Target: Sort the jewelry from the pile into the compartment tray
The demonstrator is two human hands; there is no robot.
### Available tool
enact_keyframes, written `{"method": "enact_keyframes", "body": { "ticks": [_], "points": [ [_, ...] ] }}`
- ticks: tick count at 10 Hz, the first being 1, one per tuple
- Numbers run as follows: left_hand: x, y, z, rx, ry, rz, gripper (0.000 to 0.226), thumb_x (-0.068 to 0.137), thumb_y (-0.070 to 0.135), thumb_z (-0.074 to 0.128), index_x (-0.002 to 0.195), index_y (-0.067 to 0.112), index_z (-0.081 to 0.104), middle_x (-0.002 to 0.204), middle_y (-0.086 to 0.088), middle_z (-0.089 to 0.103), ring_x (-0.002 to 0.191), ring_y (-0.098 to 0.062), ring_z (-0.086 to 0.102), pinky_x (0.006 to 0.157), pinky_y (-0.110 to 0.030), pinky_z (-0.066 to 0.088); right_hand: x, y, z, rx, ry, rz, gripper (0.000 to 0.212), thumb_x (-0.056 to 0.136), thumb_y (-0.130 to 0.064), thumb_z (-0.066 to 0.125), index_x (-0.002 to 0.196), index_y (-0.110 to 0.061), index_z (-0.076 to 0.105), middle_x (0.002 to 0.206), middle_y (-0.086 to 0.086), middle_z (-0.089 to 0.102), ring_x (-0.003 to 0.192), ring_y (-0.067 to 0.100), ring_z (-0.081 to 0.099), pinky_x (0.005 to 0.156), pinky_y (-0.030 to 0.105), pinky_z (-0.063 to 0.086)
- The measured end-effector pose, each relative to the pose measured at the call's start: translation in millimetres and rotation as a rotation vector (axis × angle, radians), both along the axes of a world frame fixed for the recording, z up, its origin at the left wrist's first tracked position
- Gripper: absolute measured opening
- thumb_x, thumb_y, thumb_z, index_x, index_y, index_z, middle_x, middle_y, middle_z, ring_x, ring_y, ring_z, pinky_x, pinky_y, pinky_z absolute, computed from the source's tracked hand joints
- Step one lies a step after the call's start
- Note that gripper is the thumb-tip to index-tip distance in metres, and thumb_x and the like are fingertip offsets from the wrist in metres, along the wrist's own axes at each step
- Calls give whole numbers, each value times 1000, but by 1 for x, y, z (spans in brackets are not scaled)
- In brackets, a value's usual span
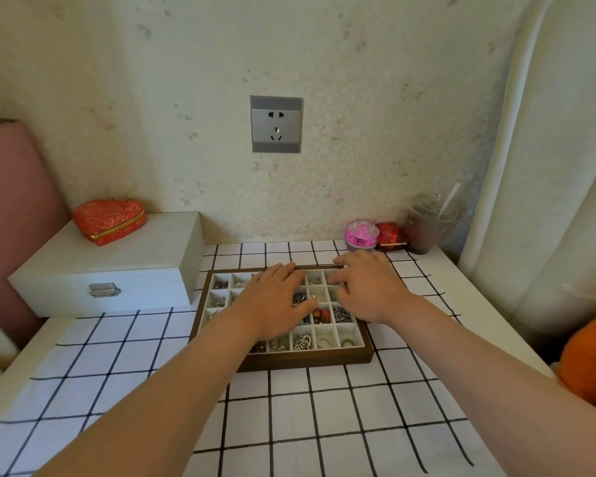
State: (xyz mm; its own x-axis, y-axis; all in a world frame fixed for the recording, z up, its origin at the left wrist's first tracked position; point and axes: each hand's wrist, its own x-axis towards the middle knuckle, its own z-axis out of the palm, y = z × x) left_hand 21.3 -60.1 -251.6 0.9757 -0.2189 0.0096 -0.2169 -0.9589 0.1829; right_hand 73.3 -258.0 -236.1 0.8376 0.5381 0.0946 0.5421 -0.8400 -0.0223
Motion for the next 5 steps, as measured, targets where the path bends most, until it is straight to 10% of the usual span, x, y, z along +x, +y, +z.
{"method": "enact_keyframes", "body": {
  "ticks": [3, 5],
  "points": [
    [-46, 27, 19, -137, -125, 66, 61, 99, 55, 41, 153, 30, 27, 158, 6, 31, 145, -14, 25, 119, -42, 24, -28, -3, 17, 286, 49, -35, 40, 96, -31, 52, 136, -28, 59, 151, 1, 45, 139, 19, 40, 112, 45, 36],
    [-94, 55, 29, -69, -64, 222, 76, 89, 68, 47, 152, 31, 26, 156, 5, 28, 142, -18, 26, 114, -42, 30, -73, -1, 21, 265, 370, -120, 96, 78, -68, 64, 156, -32, 23, 163, -1, 17, 147, 21, 27, 116, 43, 34]
  ]
}}
